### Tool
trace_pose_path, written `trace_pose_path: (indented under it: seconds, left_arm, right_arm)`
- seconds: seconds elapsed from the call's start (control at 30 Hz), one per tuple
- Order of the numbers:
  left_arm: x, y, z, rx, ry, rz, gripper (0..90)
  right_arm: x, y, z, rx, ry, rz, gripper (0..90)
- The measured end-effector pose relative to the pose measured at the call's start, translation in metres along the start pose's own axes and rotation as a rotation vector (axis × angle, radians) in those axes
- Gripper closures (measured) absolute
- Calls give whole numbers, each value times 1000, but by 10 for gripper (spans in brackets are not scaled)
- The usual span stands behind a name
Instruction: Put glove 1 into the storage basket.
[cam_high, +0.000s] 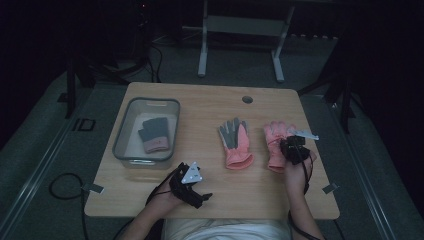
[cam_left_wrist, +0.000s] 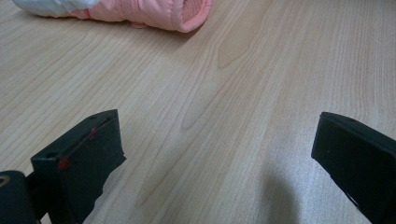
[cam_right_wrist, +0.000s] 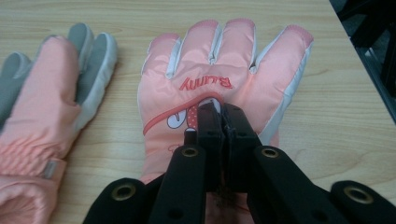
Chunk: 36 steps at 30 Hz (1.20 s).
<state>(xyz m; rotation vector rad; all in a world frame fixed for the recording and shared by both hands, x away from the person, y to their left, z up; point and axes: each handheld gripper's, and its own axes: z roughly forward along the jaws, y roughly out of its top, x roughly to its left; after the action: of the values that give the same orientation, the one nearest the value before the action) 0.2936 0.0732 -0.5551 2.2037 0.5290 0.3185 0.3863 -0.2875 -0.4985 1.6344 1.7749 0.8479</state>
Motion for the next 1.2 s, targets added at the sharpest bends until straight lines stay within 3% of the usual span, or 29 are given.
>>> trace_pose_path:
  seconds: [0.2, 0.33, 0.5, 0.63, 0.73, 0.8, 0.87, 1.0, 1.2]
  left_arm:
    - [1, 0, 0, 3, 1, 3, 16]
    - [1, 0, 0, 3, 0, 2, 16]
    - [0, -1, 1, 7, -1, 3, 16]
    - [1, 0, 1, 5, 0, 2, 16]
    - [0, 0, 1, 4, -1, 0, 16]
    - [0, 0, 1, 5, -4, 1, 16]
    - [0, 0, 1, 7, -3, 2, 16]
    - [0, 0, 1, 5, -3, 2, 16]
    - [1, 0, 1, 8, 0, 2, 16]
  right_arm:
    - [-2, -5, 18, 31, -5, -5, 862]
    - [-2, -10, 27, 49, 2, -38, 846]
    - [-6, -8, 26, 53, 18, -36, 809]
    - [-9, -4, 20, 51, 39, -66, 746]
    - [-15, 1, 14, 42, 67, -105, 716]
    - [-21, 6, 9, 17, 127, -137, 716]
    - [-25, 9, 6, 19, 137, -172, 709]
    - [-37, 16, 3, 27, 212, -202, 683]
    - [-46, 25, 0, 28, 268, -254, 661]
